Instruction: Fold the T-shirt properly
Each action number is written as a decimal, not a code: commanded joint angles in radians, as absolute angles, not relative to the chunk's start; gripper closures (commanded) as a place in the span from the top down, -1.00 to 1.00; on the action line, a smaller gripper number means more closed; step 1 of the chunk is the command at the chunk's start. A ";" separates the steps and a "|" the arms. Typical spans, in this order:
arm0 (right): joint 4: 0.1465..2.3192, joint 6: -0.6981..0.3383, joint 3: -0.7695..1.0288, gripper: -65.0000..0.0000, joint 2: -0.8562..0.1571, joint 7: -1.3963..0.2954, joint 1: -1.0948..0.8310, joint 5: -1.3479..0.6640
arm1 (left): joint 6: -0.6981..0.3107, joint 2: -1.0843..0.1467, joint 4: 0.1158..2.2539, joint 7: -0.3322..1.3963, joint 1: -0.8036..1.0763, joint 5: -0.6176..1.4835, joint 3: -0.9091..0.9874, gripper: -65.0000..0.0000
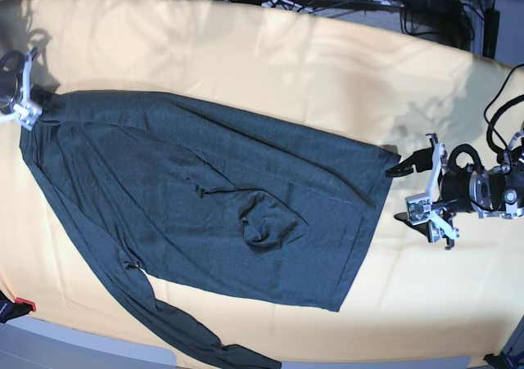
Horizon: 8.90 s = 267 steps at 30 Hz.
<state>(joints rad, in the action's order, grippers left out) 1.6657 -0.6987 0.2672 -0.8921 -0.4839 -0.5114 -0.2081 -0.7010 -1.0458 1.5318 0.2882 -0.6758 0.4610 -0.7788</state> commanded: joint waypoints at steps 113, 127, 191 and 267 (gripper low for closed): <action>1.773 -0.512 0.308 -1.00 -0.879 -0.404 -0.710 -0.002 | -0.698 -0.947 1.542 0.079 -0.762 -0.038 -0.983 -1.00; 1.774 -0.637 0.308 -1.00 -1.011 -0.453 -0.760 -0.138 | -0.698 -1.122 1.631 0.067 -0.739 0.067 -0.984 -1.00; 2.166 -0.678 0.475 -0.11 -1.025 -0.816 -1.188 -0.306 | -0.698 -1.494 1.998 0.191 -0.593 0.195 -0.983 -0.21; 2.236 -0.534 0.925 -0.11 -0.809 -0.717 -0.924 -0.609 | -0.698 -0.501 0.477 0.468 -0.762 1.098 -0.593 -0.61</action>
<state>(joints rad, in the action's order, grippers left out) 2.2288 -0.5446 0.9100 -0.7948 -0.7326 -0.9268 -0.6128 -0.7002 -0.4950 0.4713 0.4419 -0.7425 1.1191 -0.5896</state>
